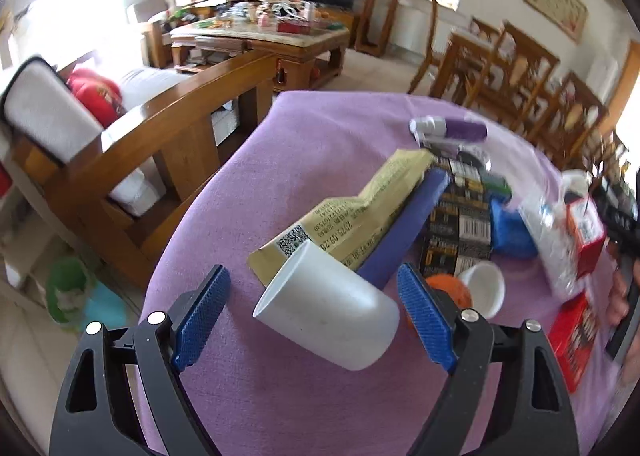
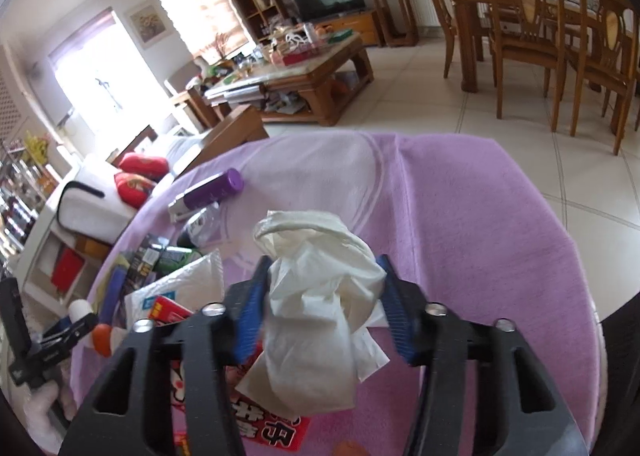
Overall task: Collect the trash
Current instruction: 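Grasp the white roll with the left tool while the right tool grasps the crumpled tissue, then carry the tissue to the bin and open the right tool over it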
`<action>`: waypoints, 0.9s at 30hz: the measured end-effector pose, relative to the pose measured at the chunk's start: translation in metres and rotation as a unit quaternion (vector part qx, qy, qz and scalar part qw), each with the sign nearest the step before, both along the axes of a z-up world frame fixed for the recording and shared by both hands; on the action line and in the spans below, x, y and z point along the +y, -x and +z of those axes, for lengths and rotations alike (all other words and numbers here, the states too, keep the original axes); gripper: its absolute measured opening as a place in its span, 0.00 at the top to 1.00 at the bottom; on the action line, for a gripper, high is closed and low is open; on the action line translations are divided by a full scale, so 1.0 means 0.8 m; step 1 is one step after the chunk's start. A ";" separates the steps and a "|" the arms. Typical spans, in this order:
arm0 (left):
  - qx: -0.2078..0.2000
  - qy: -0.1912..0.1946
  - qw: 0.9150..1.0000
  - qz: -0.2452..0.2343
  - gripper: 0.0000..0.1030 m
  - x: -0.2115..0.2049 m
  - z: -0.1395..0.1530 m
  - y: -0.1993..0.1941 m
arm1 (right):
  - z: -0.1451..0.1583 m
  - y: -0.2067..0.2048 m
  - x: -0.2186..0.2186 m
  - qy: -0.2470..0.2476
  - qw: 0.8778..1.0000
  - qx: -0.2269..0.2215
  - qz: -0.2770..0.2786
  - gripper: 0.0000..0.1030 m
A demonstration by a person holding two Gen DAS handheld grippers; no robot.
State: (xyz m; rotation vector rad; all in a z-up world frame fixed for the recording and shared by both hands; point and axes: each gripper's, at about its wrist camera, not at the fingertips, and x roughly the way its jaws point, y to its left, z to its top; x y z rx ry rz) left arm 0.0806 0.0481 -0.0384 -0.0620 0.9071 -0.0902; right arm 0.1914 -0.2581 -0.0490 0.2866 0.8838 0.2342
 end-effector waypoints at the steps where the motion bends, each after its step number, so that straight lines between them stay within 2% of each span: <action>1: 0.001 -0.007 1.000 -0.004 0.27 0.000 0.000 0.000 | -0.001 0.001 0.003 0.001 1.000 -0.001 0.001 0.75; 2: 0.000 -0.020 1.000 -0.005 0.33 0.002 0.001 0.001 | -0.002 0.006 0.003 0.002 1.000 -0.002 0.002 0.83; 3: -0.001 -0.026 1.000 -0.001 0.43 0.005 0.001 0.002 | -0.004 0.012 0.001 0.000 1.000 -0.006 0.002 0.88; 4: -0.003 -0.025 1.000 0.004 0.49 0.013 0.003 0.005 | -0.003 0.017 0.000 -0.002 1.000 -0.011 0.001 0.89; 9: -0.008 -0.029 0.999 -0.028 0.50 0.015 0.005 0.011 | 0.022 0.044 -0.004 -0.008 0.999 -0.051 -0.005 0.94; 13: -0.040 0.020 0.998 -0.049 0.50 0.022 0.017 0.031 | 0.044 0.069 -0.012 -0.021 0.997 -0.076 -0.006 0.94; 18: -0.087 0.071 0.990 -0.081 0.50 0.022 0.039 0.063 | 0.074 0.103 -0.016 -0.041 0.993 -0.109 -0.002 0.94; 21: -0.104 0.085 0.986 -0.100 0.50 0.008 0.055 0.077 | 0.094 0.127 -0.019 -0.058 0.990 -0.126 0.006 0.94; 27: -0.149 0.101 0.971 -0.155 0.49 -0.047 0.088 0.105 | 0.121 0.171 -0.025 -0.077 0.986 -0.148 0.027 0.94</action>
